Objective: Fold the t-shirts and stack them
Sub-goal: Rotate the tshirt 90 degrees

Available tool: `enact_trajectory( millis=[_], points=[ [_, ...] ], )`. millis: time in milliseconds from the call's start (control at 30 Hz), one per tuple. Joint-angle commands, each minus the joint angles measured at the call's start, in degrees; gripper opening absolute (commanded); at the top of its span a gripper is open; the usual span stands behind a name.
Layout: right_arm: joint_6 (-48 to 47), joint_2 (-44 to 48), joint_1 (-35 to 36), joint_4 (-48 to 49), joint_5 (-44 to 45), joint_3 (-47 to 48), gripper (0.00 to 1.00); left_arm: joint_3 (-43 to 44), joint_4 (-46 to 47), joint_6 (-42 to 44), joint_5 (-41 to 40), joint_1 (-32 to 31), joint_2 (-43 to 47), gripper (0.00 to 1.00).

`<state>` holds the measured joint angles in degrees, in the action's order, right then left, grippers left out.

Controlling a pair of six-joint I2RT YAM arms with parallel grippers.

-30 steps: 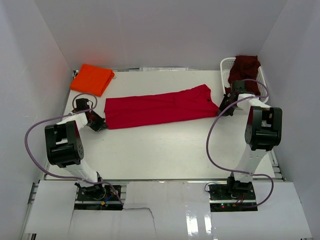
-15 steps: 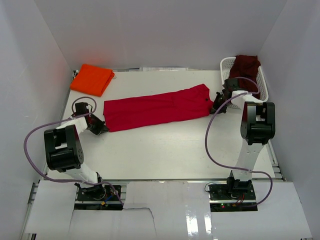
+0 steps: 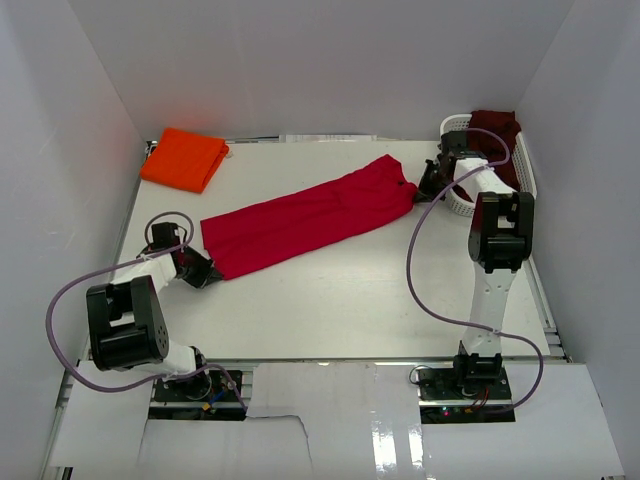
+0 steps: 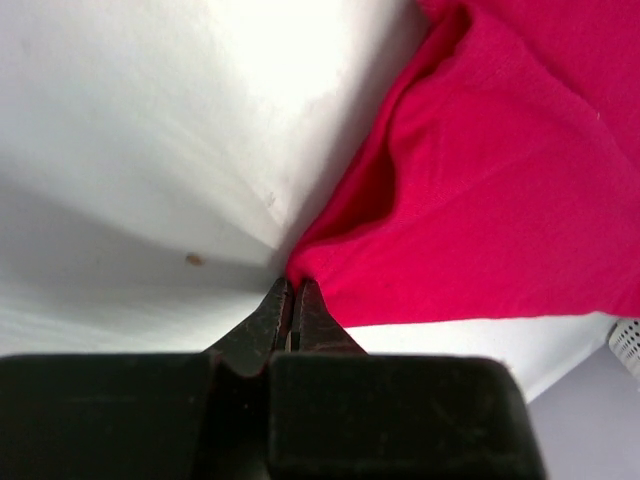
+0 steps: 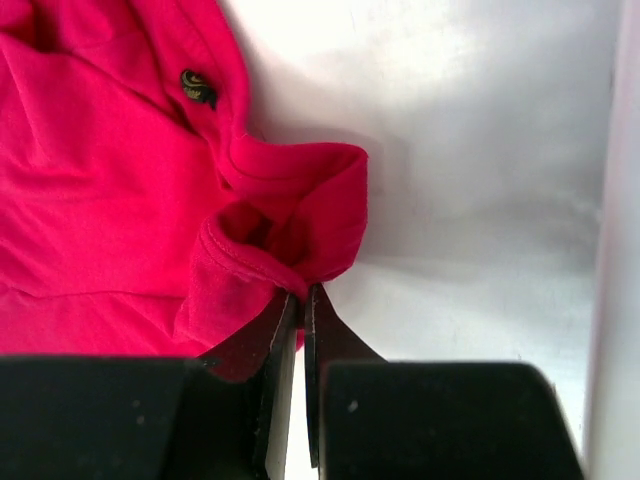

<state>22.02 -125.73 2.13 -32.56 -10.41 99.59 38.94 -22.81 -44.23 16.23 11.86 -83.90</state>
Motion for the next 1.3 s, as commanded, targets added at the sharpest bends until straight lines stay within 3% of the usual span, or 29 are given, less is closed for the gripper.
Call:
enact_trajectory(
  millis=[0, 367, 900, 1267],
  points=[
    [-0.40, -2.32, 0.33, -3.21, 0.05, 5.52, 0.08, -2.55, -2.06, -1.12, 1.96, -0.69, 4.44, 0.00],
    [1.62, -12.25, 1.21, -3.57, -2.59, 17.46, 0.08, -5.36, -5.84, -3.40, 3.72, -6.22, 11.73, 0.00],
    [4.61, -20.78, 1.38, 2.05, -7.77, 26.88, 0.08, -13.62, -6.55, -17.46, 2.14, -31.71, 18.68, 0.00],
    [12.42, -23.86, 1.30, 14.44, -13.48, 26.19, 0.08, -9.59, -4.45, -26.87, -0.32, -50.24, 12.01, 0.00]
  ],
)
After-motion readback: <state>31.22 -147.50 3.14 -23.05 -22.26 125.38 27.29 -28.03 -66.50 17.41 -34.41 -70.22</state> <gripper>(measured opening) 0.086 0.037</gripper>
